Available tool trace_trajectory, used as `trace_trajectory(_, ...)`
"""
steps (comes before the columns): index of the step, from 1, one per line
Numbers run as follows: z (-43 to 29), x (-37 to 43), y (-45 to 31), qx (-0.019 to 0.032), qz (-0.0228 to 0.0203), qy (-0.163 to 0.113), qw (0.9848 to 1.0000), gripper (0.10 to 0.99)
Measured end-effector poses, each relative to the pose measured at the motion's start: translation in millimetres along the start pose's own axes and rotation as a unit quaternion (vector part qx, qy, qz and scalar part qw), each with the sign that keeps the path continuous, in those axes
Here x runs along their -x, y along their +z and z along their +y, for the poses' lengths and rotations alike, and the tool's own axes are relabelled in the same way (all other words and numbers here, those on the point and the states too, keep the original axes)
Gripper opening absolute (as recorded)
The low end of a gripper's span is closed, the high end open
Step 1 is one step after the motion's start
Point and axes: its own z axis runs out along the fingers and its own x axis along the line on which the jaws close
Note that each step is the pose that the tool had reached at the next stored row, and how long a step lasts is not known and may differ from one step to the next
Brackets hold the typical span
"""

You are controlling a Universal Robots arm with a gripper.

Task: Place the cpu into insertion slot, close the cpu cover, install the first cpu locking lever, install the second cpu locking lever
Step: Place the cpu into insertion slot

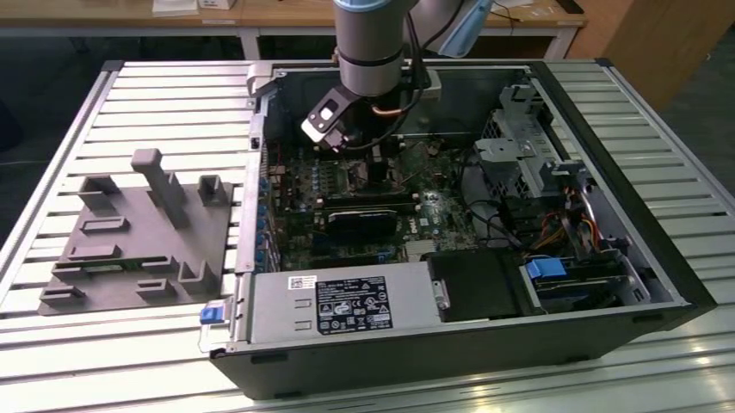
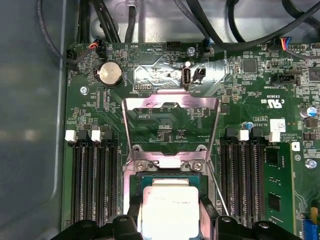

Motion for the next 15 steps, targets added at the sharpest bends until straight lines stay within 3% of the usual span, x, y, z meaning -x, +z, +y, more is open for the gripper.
trace_trajectory(15, -0.4, -0.4, 3.9, 0.0, -0.0003, 0.003, 1.0, 0.533)
